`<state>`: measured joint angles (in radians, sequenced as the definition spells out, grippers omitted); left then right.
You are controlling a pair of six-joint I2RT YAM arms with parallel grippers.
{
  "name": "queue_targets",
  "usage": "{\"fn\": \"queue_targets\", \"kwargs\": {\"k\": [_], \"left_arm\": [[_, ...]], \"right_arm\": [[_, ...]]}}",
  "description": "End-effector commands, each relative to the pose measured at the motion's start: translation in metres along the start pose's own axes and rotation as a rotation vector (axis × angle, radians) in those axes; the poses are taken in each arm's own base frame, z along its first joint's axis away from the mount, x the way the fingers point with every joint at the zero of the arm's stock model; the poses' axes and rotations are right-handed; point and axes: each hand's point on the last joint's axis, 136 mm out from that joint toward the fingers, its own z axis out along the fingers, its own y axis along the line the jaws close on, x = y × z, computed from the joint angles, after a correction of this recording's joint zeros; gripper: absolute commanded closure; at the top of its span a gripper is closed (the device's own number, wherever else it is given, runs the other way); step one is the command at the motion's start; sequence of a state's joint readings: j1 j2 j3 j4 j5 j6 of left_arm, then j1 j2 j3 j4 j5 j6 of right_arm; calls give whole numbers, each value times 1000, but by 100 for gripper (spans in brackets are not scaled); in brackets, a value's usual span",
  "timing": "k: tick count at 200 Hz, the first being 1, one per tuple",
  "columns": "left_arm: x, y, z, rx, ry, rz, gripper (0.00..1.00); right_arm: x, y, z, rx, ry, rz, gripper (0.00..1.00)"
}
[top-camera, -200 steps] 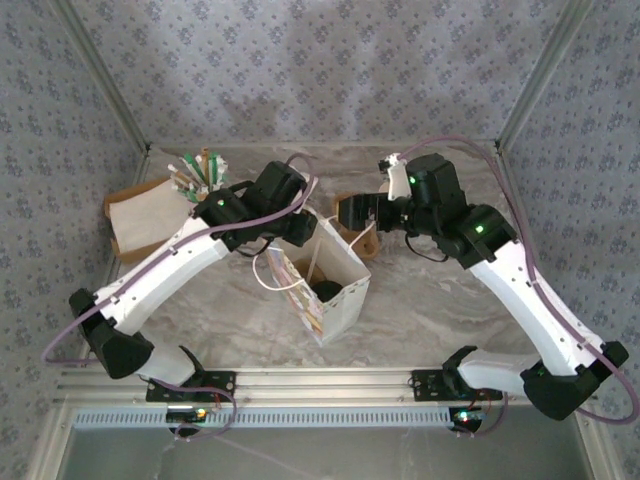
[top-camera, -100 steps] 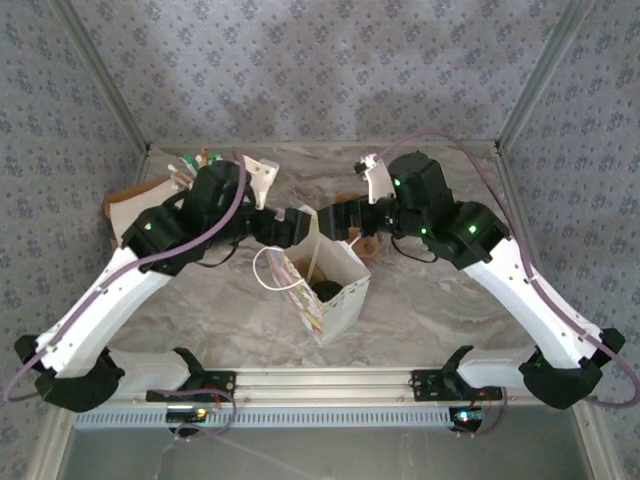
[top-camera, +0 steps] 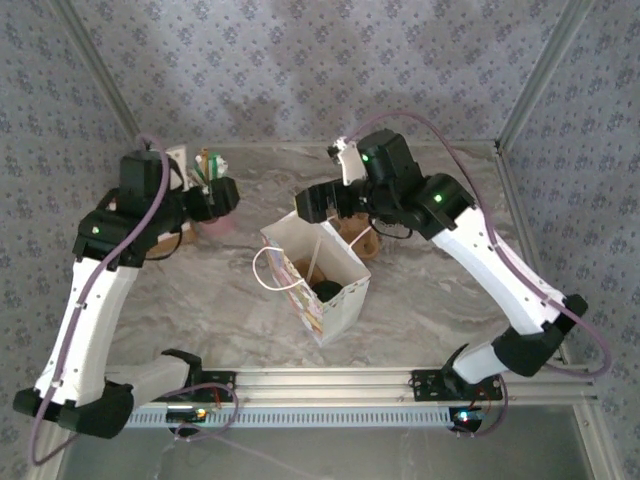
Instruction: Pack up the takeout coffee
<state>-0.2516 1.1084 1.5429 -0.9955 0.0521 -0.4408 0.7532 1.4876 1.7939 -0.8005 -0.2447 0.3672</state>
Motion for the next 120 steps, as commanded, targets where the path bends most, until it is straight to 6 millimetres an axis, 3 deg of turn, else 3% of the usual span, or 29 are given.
{"fn": "queue_targets", "kwargs": {"k": [1,62,120], "left_arm": [[1,25,0,-16,33,-106,0],[-16,133,15,-213,6,-373,12],[-11,226,47,-411,60,-515,30]], "right_arm": [[-4,1,14,-26,46,-24,0],[-27,12,68,-168,112,-50,0],[-34,18,111,-233,154,-103,0]]}}
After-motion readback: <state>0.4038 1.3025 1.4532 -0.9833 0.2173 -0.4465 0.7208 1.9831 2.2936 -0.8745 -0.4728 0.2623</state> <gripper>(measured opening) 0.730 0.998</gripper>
